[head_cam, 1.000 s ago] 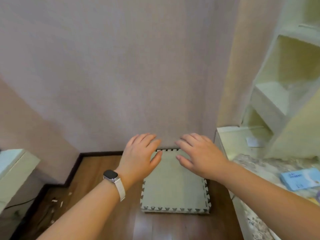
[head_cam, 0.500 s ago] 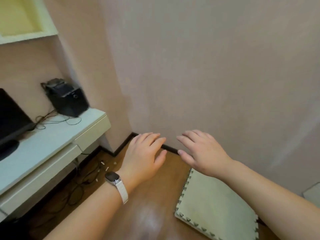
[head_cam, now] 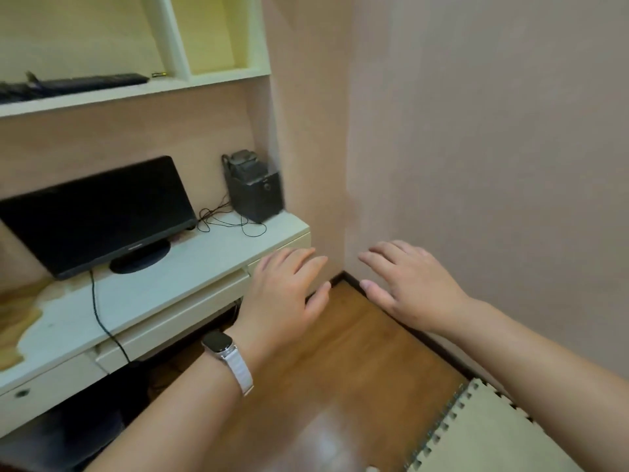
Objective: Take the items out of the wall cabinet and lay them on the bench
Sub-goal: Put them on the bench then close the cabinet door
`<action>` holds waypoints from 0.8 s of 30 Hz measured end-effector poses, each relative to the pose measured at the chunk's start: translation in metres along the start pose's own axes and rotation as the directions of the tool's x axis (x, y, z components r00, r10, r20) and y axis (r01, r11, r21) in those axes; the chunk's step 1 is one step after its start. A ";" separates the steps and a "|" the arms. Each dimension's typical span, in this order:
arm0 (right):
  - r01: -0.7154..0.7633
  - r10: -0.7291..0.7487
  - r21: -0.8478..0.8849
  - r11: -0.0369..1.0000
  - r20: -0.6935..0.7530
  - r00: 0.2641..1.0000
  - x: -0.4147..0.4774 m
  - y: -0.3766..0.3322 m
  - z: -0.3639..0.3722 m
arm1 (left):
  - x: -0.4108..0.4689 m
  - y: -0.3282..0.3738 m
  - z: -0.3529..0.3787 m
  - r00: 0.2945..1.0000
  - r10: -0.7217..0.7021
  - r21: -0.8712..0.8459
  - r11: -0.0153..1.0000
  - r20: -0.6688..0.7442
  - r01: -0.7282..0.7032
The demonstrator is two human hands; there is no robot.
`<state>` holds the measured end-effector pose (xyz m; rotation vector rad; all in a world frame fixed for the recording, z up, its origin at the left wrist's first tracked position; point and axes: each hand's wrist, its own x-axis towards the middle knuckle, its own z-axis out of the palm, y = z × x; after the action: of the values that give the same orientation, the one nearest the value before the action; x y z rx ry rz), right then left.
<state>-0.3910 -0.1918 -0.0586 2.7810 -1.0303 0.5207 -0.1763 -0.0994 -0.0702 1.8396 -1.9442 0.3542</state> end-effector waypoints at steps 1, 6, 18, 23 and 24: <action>0.018 -0.018 0.006 1.000 0.001 1.000 0.014 0.007 0.003 | 0.009 -0.004 0.001 1.000 -0.012 0.016 1.000 -0.008 0.012; 0.101 -0.099 0.040 0.994 -0.048 0.994 0.084 0.050 0.017 | 0.066 -0.019 0.011 0.995 -0.079 0.092 0.992 -0.067 0.085; 0.160 -0.141 0.098 0.982 -0.179 0.974 0.215 0.151 0.014 | 0.223 -0.043 0.025 0.983 -0.027 0.223 0.972 -0.180 0.068; 0.198 -0.173 0.091 0.976 -0.226 0.959 0.255 0.166 0.012 | 0.260 -0.069 0.024 0.965 0.021 0.263 0.964 -0.262 0.051; 0.204 -0.178 0.094 0.974 -0.235 0.956 0.265 0.168 0.013 | 0.267 -0.075 0.023 0.959 0.034 0.264 0.964 -0.281 0.043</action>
<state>-0.3094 -0.4827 0.0260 2.7967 -0.6950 0.8704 -0.1108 -0.3509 0.0287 1.8326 -1.7614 0.8677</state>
